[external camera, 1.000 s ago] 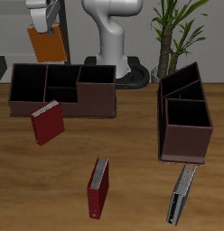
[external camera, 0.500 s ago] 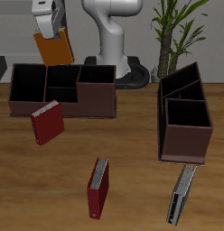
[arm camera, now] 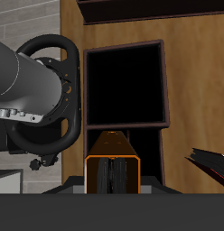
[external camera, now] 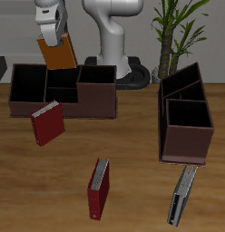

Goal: Place the orange book into the back desk caddy's back compartment

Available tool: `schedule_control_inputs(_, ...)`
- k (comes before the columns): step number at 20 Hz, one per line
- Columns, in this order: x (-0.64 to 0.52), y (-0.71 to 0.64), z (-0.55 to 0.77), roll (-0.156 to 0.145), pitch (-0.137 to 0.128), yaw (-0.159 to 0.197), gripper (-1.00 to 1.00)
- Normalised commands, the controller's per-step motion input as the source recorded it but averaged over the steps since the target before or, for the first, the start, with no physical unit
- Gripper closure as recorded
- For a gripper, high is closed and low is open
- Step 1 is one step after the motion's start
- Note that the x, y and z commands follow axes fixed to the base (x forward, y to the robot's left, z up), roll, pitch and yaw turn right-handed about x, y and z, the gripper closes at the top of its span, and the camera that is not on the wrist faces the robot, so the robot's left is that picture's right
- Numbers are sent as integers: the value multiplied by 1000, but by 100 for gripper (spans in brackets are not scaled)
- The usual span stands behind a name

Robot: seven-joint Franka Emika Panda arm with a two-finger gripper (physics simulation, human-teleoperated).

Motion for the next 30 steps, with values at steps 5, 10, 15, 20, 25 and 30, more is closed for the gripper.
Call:
schedule_control_inputs(5, -29, -39, -33, -4, 17, -1, 100)
schedule_control_inputs(10, -13, 21, -61, -5, 20, 4, 100)
schedule_control_inputs(15, 12, -23, -71, -12, 16, -6, 100)
schedule_control_inputs(20, -2, -77, -81, -19, 24, 5, 100)
schedule_control_inputs(25, 13, -42, -11, -9, 10, -1, 100)
schedule_control_inputs(30, 61, 46, -157, 6, 22, 11, 100)
